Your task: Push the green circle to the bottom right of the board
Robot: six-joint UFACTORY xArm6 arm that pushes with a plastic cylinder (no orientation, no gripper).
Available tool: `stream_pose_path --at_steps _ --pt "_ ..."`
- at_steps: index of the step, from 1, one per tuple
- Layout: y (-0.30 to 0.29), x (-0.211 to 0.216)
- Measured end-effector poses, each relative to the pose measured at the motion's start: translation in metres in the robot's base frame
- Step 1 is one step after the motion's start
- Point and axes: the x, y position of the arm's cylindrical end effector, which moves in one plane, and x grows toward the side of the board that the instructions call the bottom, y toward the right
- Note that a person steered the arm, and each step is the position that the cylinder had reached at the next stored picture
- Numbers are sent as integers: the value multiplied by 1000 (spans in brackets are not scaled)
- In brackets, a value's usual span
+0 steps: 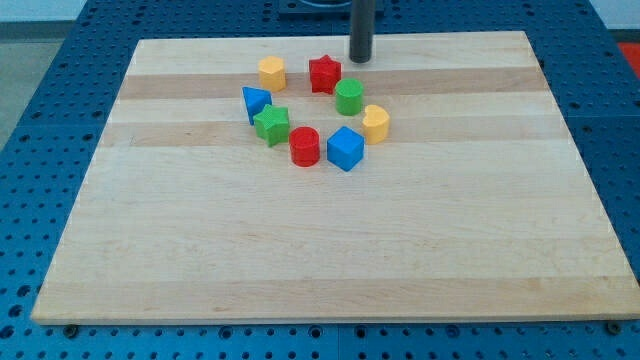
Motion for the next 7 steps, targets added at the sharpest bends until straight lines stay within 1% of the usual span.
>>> stream_pose_path --at_steps 1,4,6,7 --pt "-19 19" --pt "-21 108" --pt "1 169" --pt "26 189"
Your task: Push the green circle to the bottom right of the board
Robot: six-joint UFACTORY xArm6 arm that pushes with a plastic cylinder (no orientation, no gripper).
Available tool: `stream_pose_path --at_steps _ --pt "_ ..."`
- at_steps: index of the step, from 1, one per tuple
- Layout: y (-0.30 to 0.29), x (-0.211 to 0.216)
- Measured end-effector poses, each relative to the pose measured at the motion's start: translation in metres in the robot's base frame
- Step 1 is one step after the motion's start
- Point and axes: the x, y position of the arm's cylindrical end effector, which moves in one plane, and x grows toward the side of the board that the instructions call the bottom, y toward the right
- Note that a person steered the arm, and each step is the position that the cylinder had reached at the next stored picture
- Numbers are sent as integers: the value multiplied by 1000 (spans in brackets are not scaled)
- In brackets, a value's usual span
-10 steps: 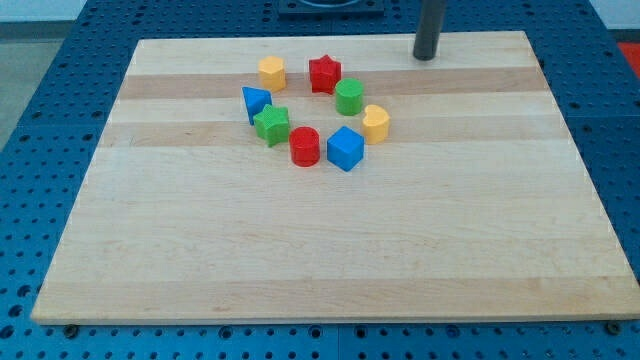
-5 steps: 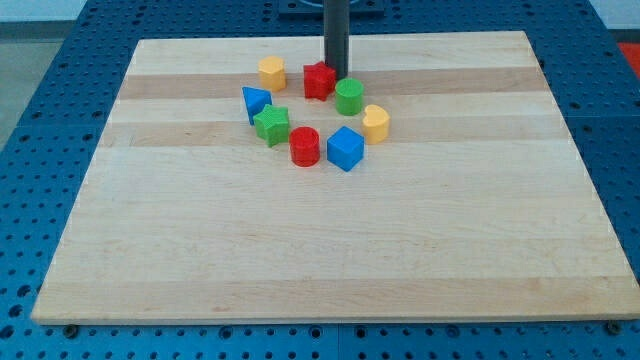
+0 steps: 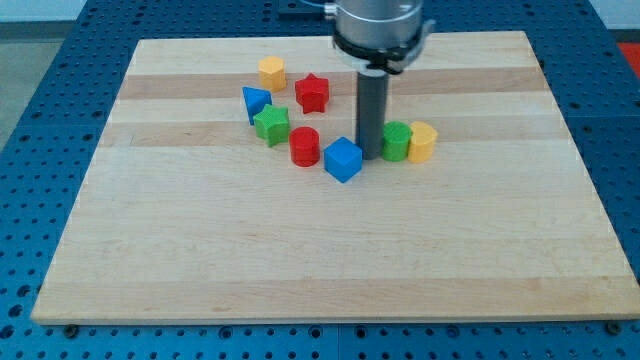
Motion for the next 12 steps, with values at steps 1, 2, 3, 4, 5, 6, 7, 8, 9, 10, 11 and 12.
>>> stream_pose_path --at_steps 1,2,3,4,5,6,7,8,9,10,11,12 --pt "23 0" --pt "13 -17" --pt "12 -56" --pt "28 -46" --pt "45 -17" --pt "57 3" --pt "74 24" --pt "90 46" --pt "108 64" --pt "110 54" --pt "123 45" --pt "143 73"
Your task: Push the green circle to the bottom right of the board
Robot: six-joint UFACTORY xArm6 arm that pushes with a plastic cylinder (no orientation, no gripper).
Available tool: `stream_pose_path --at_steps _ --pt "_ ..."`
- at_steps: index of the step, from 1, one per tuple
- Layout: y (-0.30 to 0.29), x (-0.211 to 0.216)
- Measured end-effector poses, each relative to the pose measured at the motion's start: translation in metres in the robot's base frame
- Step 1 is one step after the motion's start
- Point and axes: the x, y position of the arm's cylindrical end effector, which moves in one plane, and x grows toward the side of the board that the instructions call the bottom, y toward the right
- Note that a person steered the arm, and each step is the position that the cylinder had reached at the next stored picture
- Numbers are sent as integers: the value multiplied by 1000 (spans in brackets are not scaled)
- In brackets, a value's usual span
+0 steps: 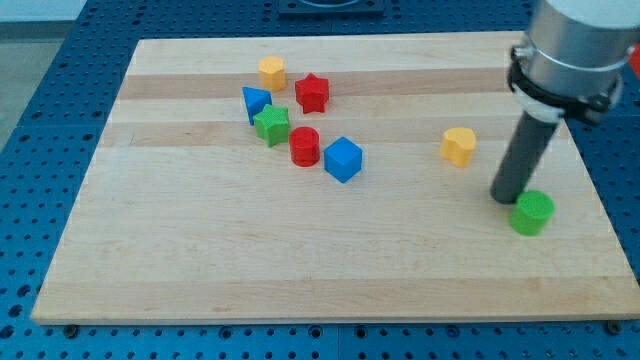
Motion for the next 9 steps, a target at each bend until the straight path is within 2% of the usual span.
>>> stream_pose_path --at_steps 1,2,3,4,6,8,9 --pt "5 13" --pt "5 8" --pt "15 -15" --pt "42 -3" --pt "42 16" --pt "38 55" --pt "38 26"
